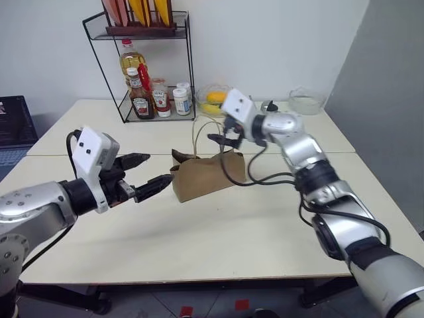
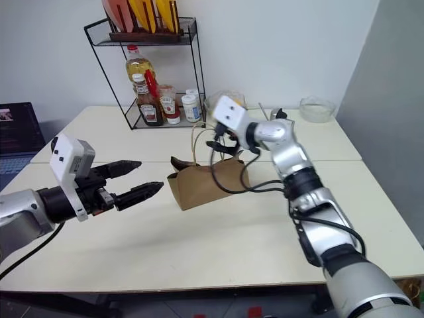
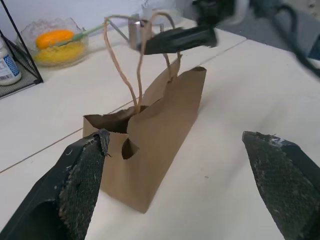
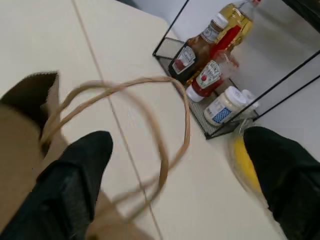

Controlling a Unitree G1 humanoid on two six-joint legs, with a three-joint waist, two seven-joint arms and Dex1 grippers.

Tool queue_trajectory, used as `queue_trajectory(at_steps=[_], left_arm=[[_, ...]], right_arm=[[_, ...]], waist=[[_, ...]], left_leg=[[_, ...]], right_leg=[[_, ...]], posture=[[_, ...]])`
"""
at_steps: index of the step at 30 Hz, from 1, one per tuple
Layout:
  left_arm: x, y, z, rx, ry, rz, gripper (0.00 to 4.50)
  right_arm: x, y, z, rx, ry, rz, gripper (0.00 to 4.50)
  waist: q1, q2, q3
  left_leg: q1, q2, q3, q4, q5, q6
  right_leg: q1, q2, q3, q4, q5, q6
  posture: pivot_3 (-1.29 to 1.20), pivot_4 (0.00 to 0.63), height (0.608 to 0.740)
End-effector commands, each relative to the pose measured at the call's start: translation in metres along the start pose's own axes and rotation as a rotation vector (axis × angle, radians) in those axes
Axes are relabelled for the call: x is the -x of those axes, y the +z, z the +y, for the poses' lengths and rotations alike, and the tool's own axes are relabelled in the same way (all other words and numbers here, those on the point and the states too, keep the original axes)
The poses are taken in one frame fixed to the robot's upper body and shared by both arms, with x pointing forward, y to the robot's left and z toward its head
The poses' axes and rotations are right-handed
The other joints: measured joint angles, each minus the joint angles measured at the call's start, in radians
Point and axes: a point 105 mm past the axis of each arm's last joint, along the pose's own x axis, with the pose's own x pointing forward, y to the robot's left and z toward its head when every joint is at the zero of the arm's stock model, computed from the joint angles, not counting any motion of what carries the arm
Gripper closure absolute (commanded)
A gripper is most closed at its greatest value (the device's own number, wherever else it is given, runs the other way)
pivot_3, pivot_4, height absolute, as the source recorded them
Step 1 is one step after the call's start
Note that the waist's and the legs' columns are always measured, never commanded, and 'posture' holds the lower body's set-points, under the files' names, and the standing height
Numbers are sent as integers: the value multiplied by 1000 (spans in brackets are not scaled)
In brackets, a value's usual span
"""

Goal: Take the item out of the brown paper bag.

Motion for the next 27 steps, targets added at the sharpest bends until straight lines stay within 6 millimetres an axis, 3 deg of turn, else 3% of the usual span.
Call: queue_trajectory(at_steps=[1, 5, 8, 10, 13, 16, 19, 23, 27], left_arm=[[3, 12, 26, -32, 26, -47, 0], [-13, 13, 65, -51, 68, -68, 0], [-43, 12, 102, -130, 164, -71, 0], [-63, 11, 125, -199, 238, -56, 374], [-99, 16, 137, -217, 248, -71, 1180], [-140, 18, 123, -234, 182, -63, 2161], [-163, 16, 105, -271, 100, -37, 3160], [-179, 0, 77, -320, -91, 96, 4418], [-178, -5, 40, -287, -380, 140, 4418]], right_arm=[[35, 29, -2, -18, 62, -68, 31], [74, 31, -5, -129, 58, -57, 31], [95, 24, -3, -297, 35, -66, 31], [105, 15, 8, -358, 40, -48, 0], [114, -1, 32, -422, 43, 1, 0], [123, -16, 71, -505, 109, 47, 0], [132, -29, 104, -546, 171, 106, 0], [142, -49, 113, -585, 95, 171, 0], [148, -60, 112, -617, 39, 200, 0]], waist=[[-1, 1, 1], [4, 2, 1], [12, 1, 1], [24, 0, 0], [27, -1, -1], [28, -1, -1], [24, -1, -1], [2, -1, 0], [-6, -1, 0]], left_leg=[[0, 0, 0, 0, 0, 0], [0, 0, 0, 0, 0, 0], [1, 0, 0, 1, 0, 0], [1, -1, 0, 1, 0, 0], [-1, -1, 0, 2, 0, 0], [-6, -2, -1, 3, 0, 1], [-8, -4, 0, 2, -1, 2], [-7, -4, 1, 2, -1, 2], [-6, -2, 1, 2, -1, 3]], right_leg=[[0, 0, 0, 0, 0, 0], [0, 1, 0, 1, 0, 0], [1, 1, -1, 0, 0, 0], [1, 1, -1, 0, 0, 0], [0, 0, -1, 0, 0, 0], [-3, -1, -2, -1, 0, 0], [-4, -3, -1, -2, 0, 0], [-5, -2, 0, -2, 0, 0], [-4, 0, 0, 1, 0, 1]], posture=[[0, 150, 740], [0, 150, 740], [0, 150, 740], [0, 150, 740], [0, 150, 740], [0, 150, 740], [0, 150, 740], [0, 150, 740], [0, 150, 740]])
